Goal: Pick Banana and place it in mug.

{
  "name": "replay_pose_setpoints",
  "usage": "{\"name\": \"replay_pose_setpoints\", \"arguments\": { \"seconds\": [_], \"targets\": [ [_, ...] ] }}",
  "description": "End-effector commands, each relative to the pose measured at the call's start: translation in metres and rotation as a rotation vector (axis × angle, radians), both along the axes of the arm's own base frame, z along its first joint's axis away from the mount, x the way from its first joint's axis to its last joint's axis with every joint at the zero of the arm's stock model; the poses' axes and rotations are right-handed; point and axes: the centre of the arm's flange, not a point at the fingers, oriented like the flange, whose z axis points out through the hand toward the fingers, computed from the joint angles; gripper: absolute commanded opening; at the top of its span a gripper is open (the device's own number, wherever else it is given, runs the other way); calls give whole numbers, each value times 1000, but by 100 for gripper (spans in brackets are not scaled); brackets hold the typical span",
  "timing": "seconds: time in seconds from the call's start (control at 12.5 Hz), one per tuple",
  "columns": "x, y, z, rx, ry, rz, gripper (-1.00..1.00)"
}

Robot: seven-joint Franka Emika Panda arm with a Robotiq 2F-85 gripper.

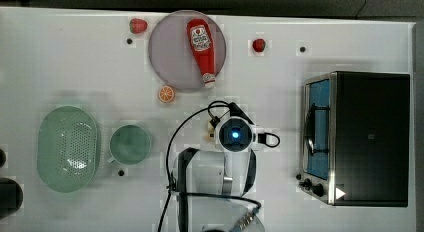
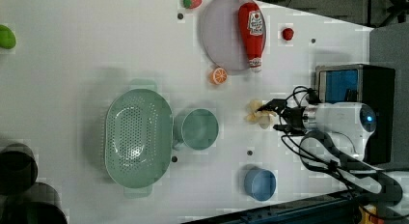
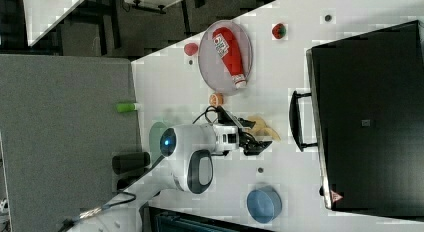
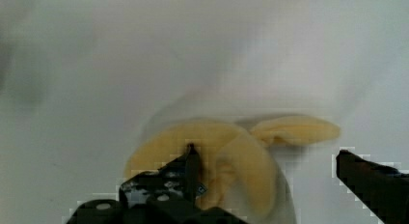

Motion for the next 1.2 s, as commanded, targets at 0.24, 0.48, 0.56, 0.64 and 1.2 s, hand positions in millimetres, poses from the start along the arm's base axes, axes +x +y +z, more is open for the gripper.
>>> {"name": "replay_pose_setpoints", "arguments": {
  "seconds": [0.24, 0.48, 0.56, 0.64, 1.2],
  "targets": [
    [1, 12, -7, -1, -55, 66, 45],
    [4, 14, -1, -1, -69, 69, -26],
    [6, 14, 3, -1, -75, 68, -32],
    [7, 14, 7, -1, -80, 68, -32],
    [30, 9, 146, 9, -129, 22, -32]
  ]
}}
